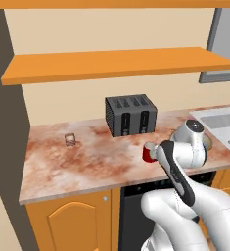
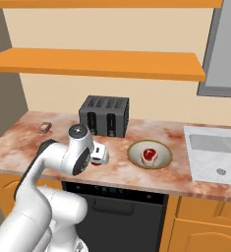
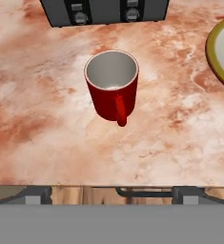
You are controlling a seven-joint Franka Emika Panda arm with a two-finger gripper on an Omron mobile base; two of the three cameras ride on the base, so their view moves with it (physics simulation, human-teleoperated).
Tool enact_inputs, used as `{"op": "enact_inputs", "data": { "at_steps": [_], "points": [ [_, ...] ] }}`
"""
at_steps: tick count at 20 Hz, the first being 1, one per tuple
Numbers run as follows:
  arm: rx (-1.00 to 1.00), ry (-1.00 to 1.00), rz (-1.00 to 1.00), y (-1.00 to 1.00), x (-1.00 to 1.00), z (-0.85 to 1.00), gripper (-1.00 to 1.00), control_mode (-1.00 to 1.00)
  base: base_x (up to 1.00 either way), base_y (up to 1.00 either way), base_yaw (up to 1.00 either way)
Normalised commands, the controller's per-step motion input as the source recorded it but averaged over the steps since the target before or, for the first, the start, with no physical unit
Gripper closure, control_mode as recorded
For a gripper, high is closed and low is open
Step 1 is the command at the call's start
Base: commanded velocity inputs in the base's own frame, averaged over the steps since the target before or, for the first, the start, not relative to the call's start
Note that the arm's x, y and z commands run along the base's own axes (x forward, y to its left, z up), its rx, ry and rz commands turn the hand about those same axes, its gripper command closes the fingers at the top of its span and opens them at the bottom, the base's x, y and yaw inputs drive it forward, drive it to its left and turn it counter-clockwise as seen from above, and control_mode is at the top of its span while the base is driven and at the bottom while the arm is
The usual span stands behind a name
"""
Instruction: Move the mug from next to the sink to the open cabinet. Then, move the bowl with the steak to the fridge to clear the area for faucet cleaning.
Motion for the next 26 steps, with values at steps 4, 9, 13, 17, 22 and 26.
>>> {"op": "enact_inputs", "data": {
  "at_steps": [4, 9, 13, 17, 22, 26],
  "points": [
    [0.02, 0.01, 0.0, -0.02, 0.69, 0.0, -1.0, -1.0, 0.0, 0.0, 0.0],
    [0.06, 0.05, 0.01, -0.15, 0.03, -0.06, -1.0, -1.0, 0.0, 0.0, 0.0],
    [0.01, 0.05, 0.04, -0.02, 0.0, -0.31, -1.0, -1.0, 0.0, 0.0, 0.0],
    [0.0, 0.0, 0.02, 0.02, 0.0, -0.31, -1.0, -1.0, 0.0, 0.0, 0.0],
    [-0.03, 0.0, 0.01, 0.08, 0.1, -0.53, -1.0, -1.0, 0.0, 0.0, 0.0],
    [0.0, 0.0, 0.0, 0.0, 0.14, -0.25, -1.0, -1.0, 0.0, 0.0, 0.0]
  ]
}}
